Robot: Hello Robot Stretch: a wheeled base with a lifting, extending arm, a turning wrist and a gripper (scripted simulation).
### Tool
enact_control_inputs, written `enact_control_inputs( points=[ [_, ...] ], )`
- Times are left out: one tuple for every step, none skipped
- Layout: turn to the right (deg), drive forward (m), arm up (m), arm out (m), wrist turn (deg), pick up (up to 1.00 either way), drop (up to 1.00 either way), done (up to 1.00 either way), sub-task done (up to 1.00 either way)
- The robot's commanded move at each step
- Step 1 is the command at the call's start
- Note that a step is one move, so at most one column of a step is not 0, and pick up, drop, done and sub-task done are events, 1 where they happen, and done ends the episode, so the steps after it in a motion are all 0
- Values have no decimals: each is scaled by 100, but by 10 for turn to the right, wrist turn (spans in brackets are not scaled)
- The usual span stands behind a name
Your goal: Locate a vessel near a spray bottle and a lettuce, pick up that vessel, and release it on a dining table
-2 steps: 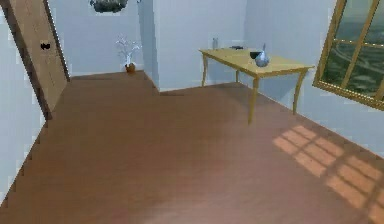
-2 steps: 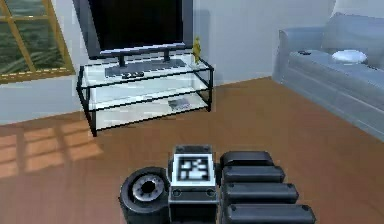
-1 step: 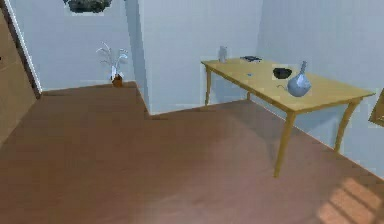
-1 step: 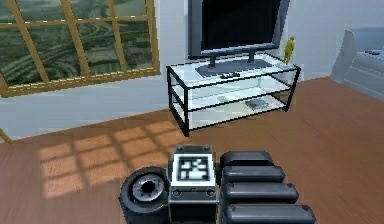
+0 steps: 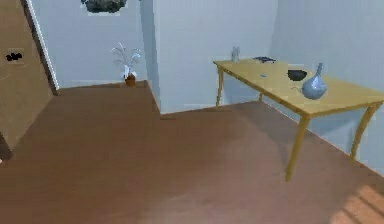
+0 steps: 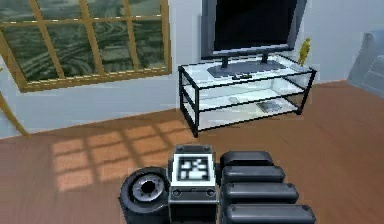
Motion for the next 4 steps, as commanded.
enact_control_inputs(
  points=[
    [0, 100, 0, 0, 0, 0, 0, 0, 0],
    [0, 90, 0, 0, 0, 0, 0, 0, 0],
    [450, 0, 0, 0, 0, 0, 0, 0, 0],
    [450, 0, 0, 0, 0, 0, 0, 0, 0]
  ],
)
